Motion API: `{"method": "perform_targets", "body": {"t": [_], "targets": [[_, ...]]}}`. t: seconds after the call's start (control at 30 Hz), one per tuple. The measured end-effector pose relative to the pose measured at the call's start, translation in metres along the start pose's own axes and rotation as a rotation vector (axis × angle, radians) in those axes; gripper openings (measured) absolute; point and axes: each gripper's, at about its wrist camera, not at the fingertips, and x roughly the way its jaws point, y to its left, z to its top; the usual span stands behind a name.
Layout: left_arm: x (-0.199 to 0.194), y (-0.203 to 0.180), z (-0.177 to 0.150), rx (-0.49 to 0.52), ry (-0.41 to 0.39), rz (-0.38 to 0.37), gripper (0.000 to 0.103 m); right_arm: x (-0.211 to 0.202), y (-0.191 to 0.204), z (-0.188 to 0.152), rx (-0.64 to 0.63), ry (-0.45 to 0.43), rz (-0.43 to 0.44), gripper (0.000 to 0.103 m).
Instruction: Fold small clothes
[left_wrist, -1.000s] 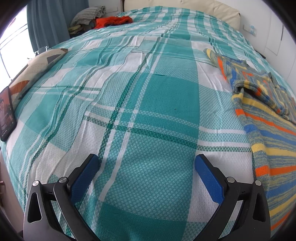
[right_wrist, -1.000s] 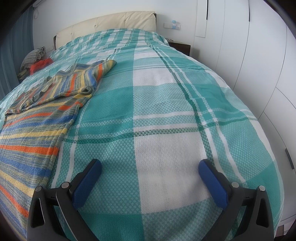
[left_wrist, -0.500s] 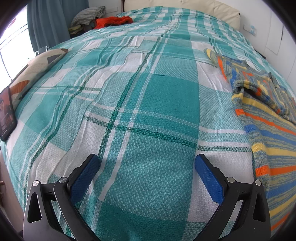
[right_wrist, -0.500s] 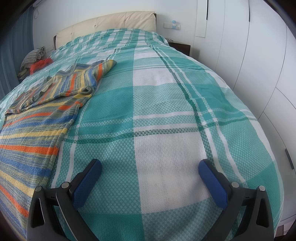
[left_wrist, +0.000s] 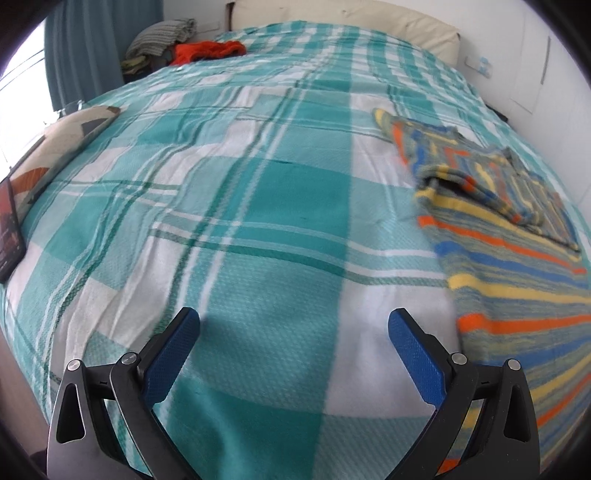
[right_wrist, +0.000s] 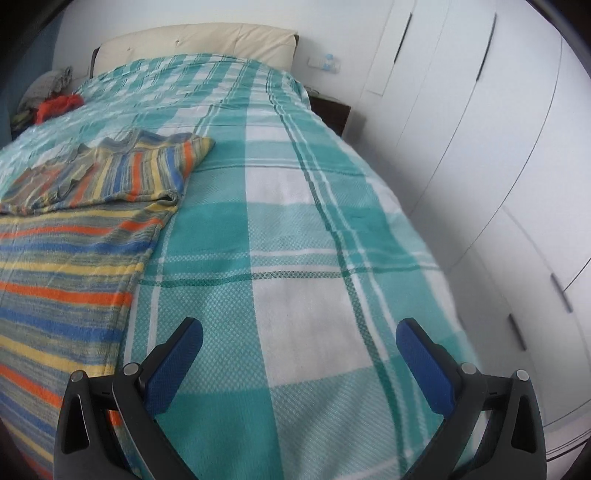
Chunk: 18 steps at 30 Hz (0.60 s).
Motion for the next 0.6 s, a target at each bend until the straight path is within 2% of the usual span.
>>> {"method": "perform_targets", "body": {"t": [0.13,0.4,0.6], "targets": [[-0.005,-0.010,-0.004,0.050,0.007,-0.004,0.102,-0.002,0.006,0.000,-0.042,0.001,-0.019,0.103],[-0.017,-0.008,-0.014,0.013,0.020,-0.024,0.102,0.001,0.011,-0.006,-0.046,0.020,-0.041,0.103],[-0.020,-0.013,-0.020,0.036,0.021,-0.006,0.102,0.010,0.010,-0.011,-0.043,0.049,-0.056,0.103]]}}
